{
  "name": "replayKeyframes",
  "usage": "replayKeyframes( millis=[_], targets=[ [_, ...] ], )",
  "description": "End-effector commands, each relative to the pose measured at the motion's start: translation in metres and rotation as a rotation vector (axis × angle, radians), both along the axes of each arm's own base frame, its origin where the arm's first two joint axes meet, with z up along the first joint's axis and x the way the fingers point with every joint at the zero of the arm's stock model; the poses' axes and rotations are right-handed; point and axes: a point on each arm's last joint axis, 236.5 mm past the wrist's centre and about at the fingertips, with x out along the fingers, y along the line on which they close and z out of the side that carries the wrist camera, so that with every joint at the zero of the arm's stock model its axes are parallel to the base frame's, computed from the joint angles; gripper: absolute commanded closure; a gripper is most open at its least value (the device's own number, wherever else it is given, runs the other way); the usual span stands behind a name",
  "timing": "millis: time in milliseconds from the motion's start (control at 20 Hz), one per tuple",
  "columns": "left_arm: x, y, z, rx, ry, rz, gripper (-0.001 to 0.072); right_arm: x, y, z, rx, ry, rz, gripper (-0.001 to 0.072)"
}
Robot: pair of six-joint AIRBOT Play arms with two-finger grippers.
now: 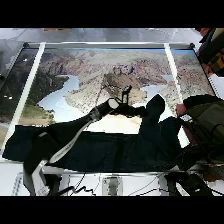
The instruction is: Fold the clothes and pants, and hang the long-sleeved shirts on hangers.
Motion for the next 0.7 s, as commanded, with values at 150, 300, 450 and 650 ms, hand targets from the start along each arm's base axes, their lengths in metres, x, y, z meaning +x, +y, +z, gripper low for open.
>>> replayKeyframes(
  millis=[150, 300, 450, 650],
  targets=[
    [0.021, -0.038, -0.033, -0.036, 0.100, 0.037, 0.0033, 0.000, 0.000, 0.000, 0.001, -0.002, 0.000, 0.0684],
    [0.027, -0.043, -0.039, -0.043, 0.099, 0.041, 0.0322, 0.000, 0.000, 0.000, 0.001, -0.002, 0.000, 0.0683],
    [0.042, -0.038, -0.036, -0.052, 0.076, 0.072, 0.0679, 0.000, 0.000, 0.000, 0.001, -0.002, 0.000, 0.0683],
    [0.066, -0.010, -0.013, -0.044, 0.058, 0.030, 0.0681, 0.007, -0.005, 0.000, -0.021, -0.031, -0.015, 0.0683]
  ],
)
